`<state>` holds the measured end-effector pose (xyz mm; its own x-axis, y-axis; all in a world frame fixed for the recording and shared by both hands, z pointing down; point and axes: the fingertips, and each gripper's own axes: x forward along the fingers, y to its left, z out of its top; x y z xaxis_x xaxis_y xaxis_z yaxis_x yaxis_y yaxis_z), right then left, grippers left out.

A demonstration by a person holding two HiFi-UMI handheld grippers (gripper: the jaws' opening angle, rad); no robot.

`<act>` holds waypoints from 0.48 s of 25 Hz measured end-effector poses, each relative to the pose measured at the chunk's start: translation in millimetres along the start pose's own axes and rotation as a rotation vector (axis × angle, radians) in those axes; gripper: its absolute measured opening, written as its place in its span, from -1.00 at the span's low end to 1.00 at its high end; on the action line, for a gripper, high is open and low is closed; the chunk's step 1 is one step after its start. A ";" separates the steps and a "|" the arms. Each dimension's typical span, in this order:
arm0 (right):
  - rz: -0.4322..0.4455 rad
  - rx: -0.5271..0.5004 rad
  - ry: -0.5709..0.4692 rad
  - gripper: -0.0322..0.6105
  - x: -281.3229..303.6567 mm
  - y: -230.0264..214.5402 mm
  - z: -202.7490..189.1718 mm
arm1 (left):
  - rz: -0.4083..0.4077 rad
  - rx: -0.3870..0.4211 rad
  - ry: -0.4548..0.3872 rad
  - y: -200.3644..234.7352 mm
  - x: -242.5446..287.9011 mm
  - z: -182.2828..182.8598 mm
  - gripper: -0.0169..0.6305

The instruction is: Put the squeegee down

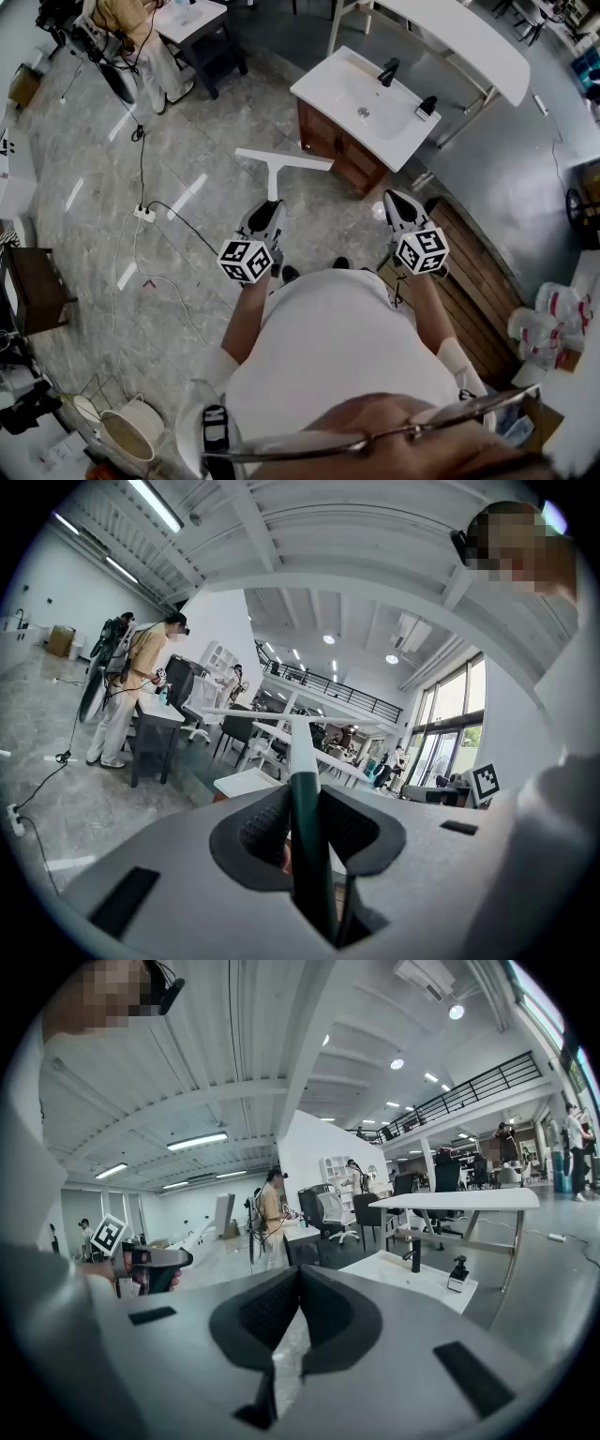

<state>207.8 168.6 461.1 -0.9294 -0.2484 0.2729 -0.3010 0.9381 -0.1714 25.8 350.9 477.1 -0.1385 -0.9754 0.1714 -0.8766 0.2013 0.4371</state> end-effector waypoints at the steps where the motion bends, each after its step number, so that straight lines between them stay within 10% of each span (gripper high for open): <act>1: 0.000 0.002 0.000 -0.89 -1.0 -1.2 -0.5 | 0.001 -0.001 0.001 -1.3 0.2 -1.4 -0.66; 12: 0.007 0.016 -0.008 -0.89 -12.3 -13.0 -1.9 | 0.009 -0.006 0.000 -17.4 3.1 -10.2 -0.66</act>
<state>223.5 160.0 461.8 -0.9331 -0.2438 0.2645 -0.2980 0.9357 -0.1888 45.3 345.3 479.0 -0.1461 -0.9737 0.1749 -0.8726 0.2102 0.4409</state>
